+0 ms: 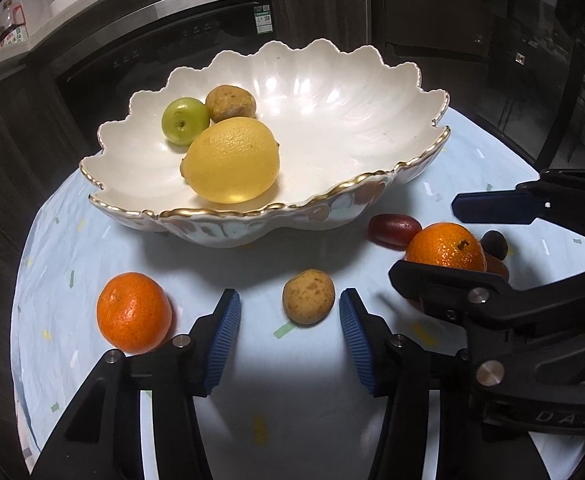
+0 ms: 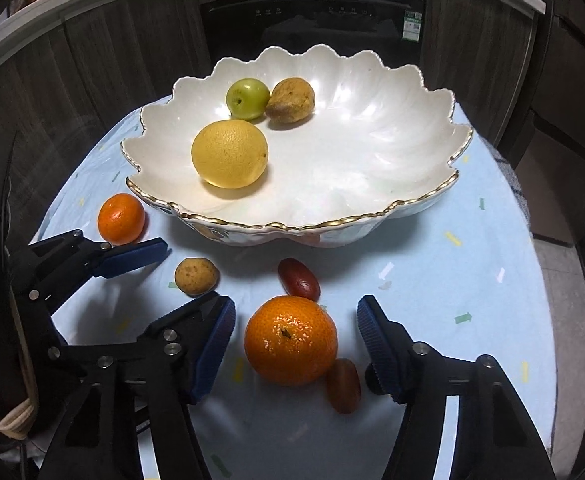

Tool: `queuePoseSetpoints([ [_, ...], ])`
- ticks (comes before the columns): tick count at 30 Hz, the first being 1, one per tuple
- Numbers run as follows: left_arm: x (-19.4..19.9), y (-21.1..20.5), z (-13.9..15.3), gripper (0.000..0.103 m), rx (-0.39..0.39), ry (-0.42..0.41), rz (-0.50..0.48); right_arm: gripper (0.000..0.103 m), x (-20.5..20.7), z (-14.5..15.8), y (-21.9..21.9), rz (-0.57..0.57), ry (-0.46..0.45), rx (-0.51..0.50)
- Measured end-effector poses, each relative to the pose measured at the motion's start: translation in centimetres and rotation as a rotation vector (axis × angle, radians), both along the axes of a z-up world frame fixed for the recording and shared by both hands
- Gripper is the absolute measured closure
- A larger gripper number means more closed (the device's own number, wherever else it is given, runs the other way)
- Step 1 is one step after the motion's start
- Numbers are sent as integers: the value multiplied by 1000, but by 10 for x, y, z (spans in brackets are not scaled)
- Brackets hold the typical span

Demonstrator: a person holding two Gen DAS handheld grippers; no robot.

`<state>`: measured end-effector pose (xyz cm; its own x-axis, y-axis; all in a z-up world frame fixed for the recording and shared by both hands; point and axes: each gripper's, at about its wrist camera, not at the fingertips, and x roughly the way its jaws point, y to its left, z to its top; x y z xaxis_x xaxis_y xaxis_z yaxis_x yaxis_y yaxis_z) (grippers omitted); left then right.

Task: Organize fruits
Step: 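Grasp the brown longan with the left tool while the right tool grasps a mandarin, then carry the longan and mandarin over the white bowl with both tools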

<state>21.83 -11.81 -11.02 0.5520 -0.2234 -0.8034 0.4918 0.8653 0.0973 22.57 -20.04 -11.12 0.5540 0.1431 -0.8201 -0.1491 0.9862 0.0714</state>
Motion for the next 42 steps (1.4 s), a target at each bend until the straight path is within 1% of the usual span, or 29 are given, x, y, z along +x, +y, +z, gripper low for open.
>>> queuePoseSetpoints([
  [4, 1, -3, 0, 58, 2, -8, -11, 48, 5, -4, -1, 13, 25, 31],
  [6, 1, -5, 0, 68, -4, -3, -22, 53, 6, -5, -1, 15, 29, 30],
  [7, 1, -6, 0, 71, -9, 2, -28, 55, 6, -4, 0, 16, 27, 25],
  [9, 0, -8, 0, 77, -4, -1, -35, 56, 5, -4, 0, 17, 25, 25],
  [11, -1, -9, 0, 77, 6, -9, -36, 56, 5, -3, 0, 18, 20, 20],
  [22, -2, -5, 4, 78, -2, -10, -21, 57, 1, 0, 2, 11, 2, 17],
  [32, -8, 0, 18, 78, -14, -27, 0, 57, -6, 8, 2, -3, -23, 36],
  [42, -15, 5, 35, 78, -29, -52, 20, 57, -17, 26, 2, -15, -62, 42],
])
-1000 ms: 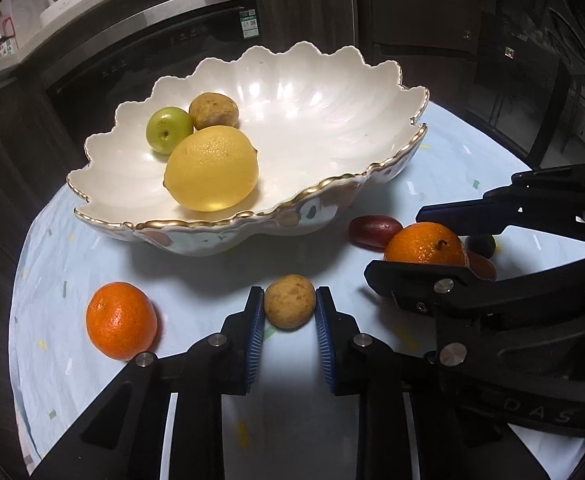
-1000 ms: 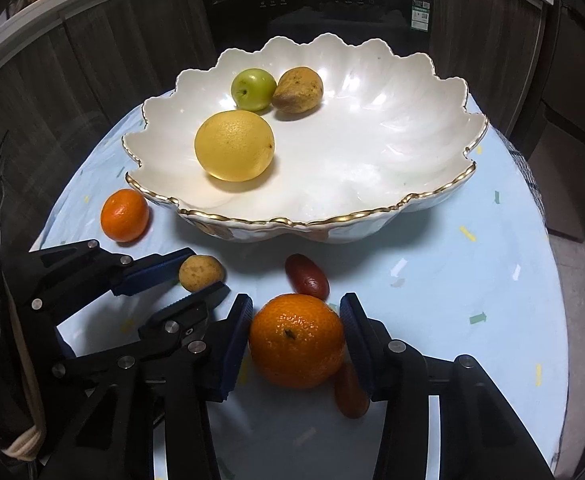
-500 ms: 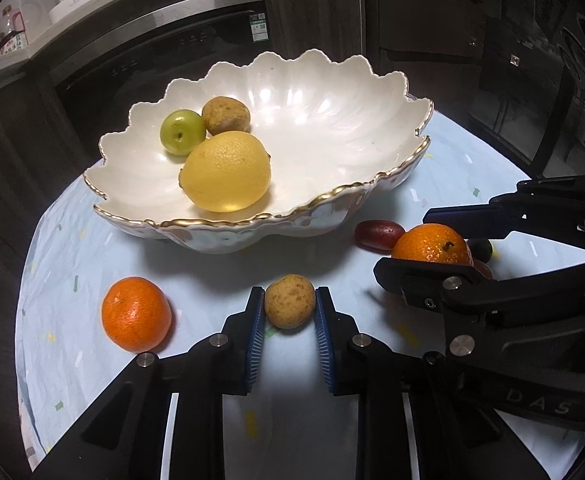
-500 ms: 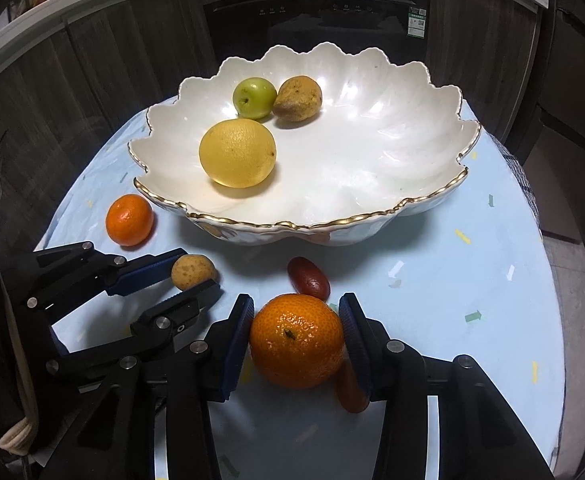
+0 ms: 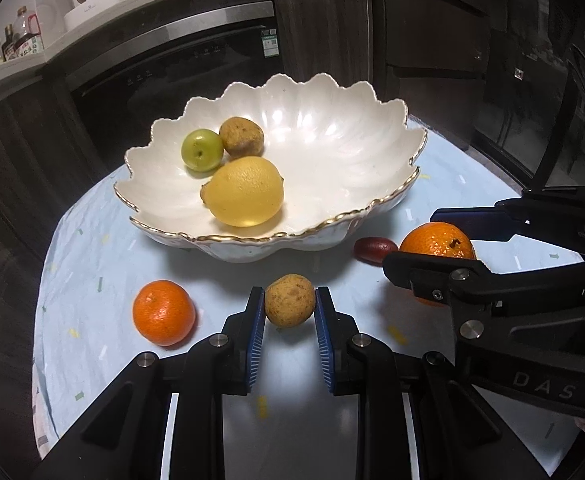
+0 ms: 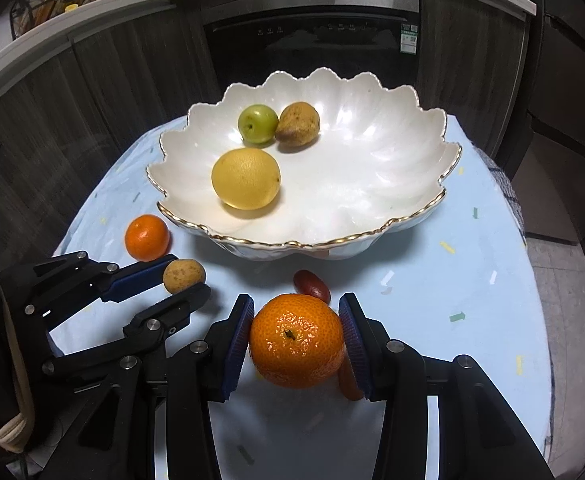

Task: Organize fruits
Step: 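Carry the longan and mandarin over the white bowl with both tools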

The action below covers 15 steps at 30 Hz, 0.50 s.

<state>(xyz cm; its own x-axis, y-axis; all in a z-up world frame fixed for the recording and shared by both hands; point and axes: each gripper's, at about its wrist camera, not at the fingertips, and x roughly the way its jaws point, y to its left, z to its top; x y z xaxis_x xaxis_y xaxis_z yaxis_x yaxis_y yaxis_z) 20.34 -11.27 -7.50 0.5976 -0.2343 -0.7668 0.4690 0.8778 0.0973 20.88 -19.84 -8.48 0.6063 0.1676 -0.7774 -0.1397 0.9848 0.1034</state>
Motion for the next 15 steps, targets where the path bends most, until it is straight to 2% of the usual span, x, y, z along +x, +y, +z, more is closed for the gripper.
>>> queuePoseSetpoints([
  [15, -10, 6, 29, 78, -18, -42, 24, 57, -14, 27, 1, -11, -54, -2],
])
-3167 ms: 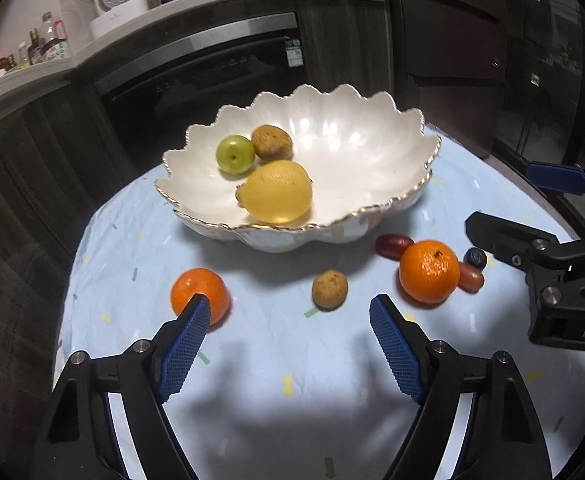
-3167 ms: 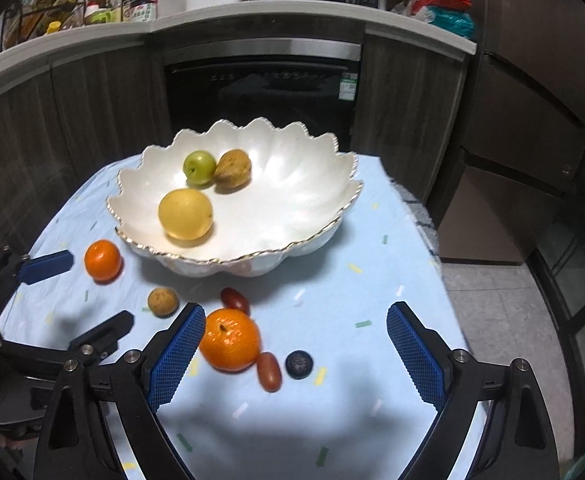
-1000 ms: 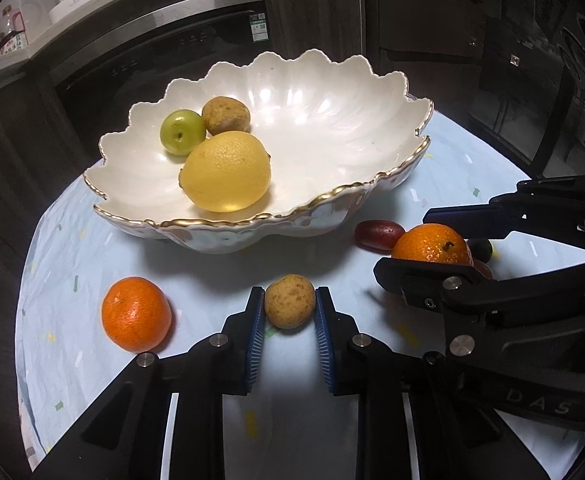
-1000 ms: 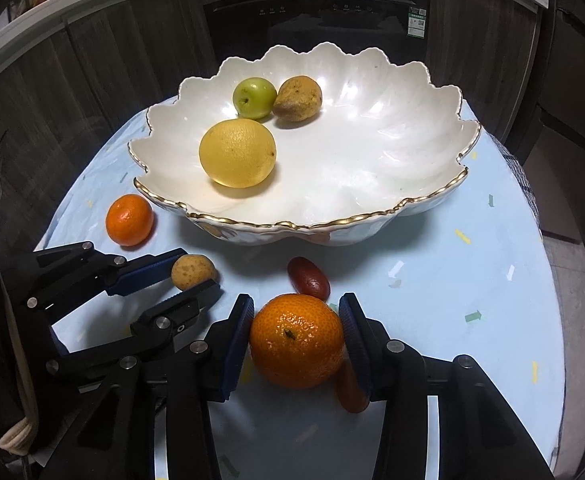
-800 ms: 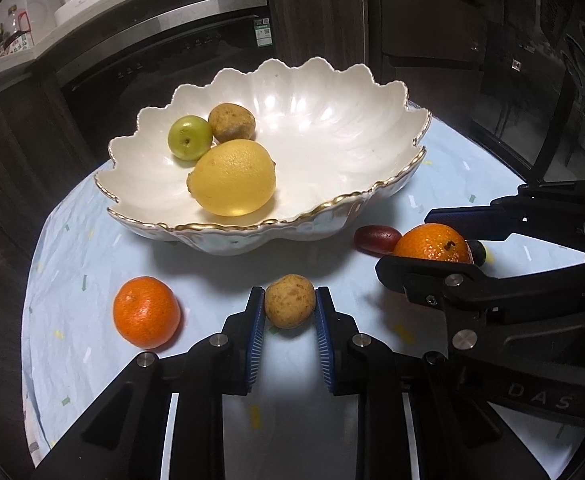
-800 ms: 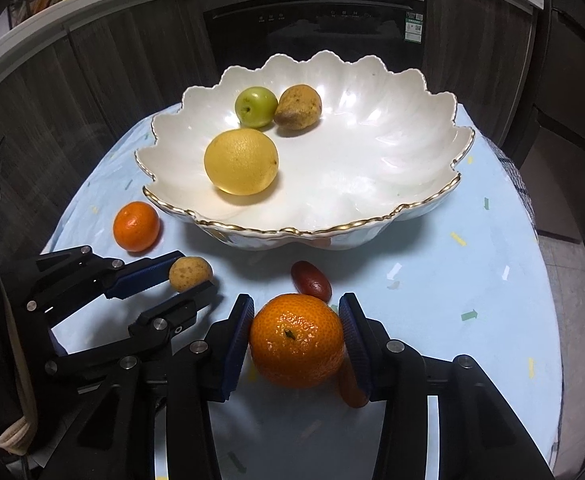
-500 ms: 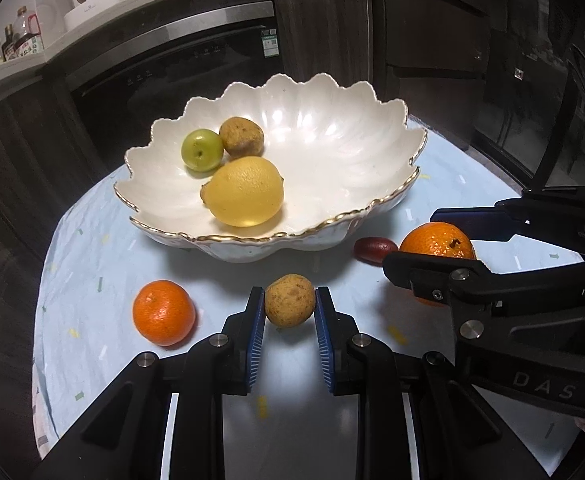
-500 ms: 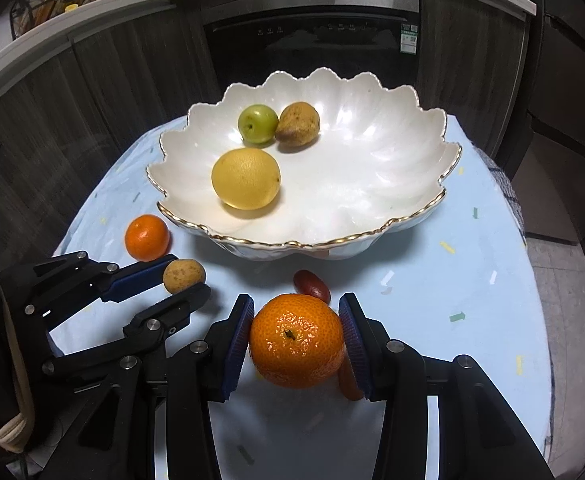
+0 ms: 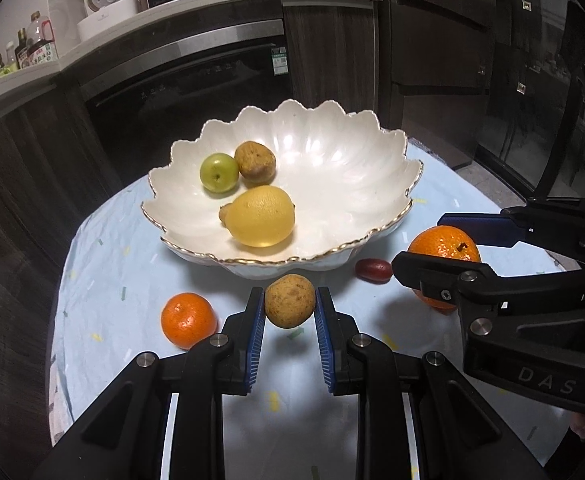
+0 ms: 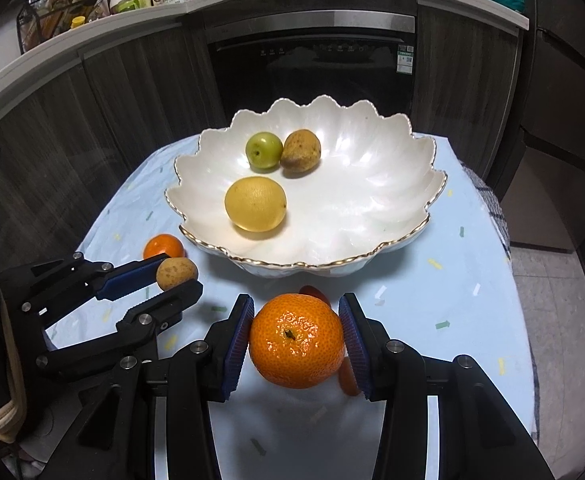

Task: Organize fruits
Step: 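Carry the longan and mandarin over the white bowl with both tools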

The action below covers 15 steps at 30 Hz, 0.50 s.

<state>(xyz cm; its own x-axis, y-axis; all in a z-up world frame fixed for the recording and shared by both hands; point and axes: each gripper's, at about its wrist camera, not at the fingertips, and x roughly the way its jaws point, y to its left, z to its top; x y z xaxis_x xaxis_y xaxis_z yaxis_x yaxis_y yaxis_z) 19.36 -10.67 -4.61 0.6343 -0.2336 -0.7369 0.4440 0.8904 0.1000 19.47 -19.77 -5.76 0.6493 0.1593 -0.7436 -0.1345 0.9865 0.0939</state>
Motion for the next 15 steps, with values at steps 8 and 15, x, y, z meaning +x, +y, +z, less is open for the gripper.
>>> queuePoseSetpoints([
  [8, 0, 2, 15, 78, -9, -25, 10, 57, -4, 15, -2, -9, -33, -3],
  [15, 5, 5, 27, 78, -22, -41, 20, 57, -2, 26, -5, -21, -61, -4],
])
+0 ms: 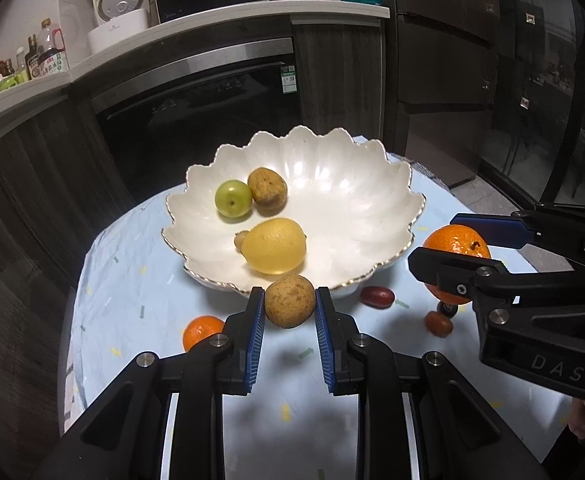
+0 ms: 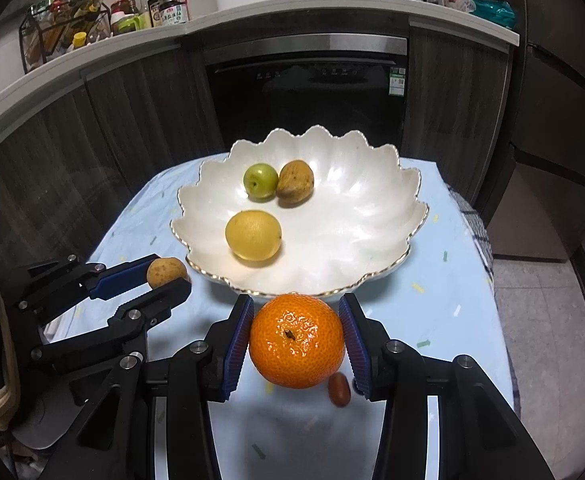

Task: Organize fruits
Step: 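Carry the longan and mandarin over the white bowl with both tools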

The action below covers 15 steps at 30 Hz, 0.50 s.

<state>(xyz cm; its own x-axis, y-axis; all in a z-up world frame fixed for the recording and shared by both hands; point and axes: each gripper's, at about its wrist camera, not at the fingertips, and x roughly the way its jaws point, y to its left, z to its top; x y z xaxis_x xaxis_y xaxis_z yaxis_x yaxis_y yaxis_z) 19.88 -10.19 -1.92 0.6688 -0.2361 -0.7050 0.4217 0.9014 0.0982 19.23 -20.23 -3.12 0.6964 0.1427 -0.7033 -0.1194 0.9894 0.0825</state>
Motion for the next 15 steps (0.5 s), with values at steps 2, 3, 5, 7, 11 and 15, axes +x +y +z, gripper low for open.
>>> queuePoseSetpoints([
  [2, 2, 1, 4, 78, -4, -8, 6, 57, 2, 4, -1, -5, -9, 1],
  [3, 3, 2, 5, 78, -6, -12, 7, 57, 3, 5, -2, -7, -11, 1],
  [5, 6, 4, 10, 78, -11, -20, 11, 57, 5, 8, -3, -12, -19, 1],
  [7, 8, 4, 13, 78, -13, -27, 15, 57, 7, 10, -5, -18, -24, -1],
  [11, 15, 6, 17, 78, -21, -35, 22, 57, 12, 13, -7, -25, -33, -2],
  [15, 22, 7, 19, 78, -27, -39, 29, 57, 18, 14, -9, -29, -40, -2],
])
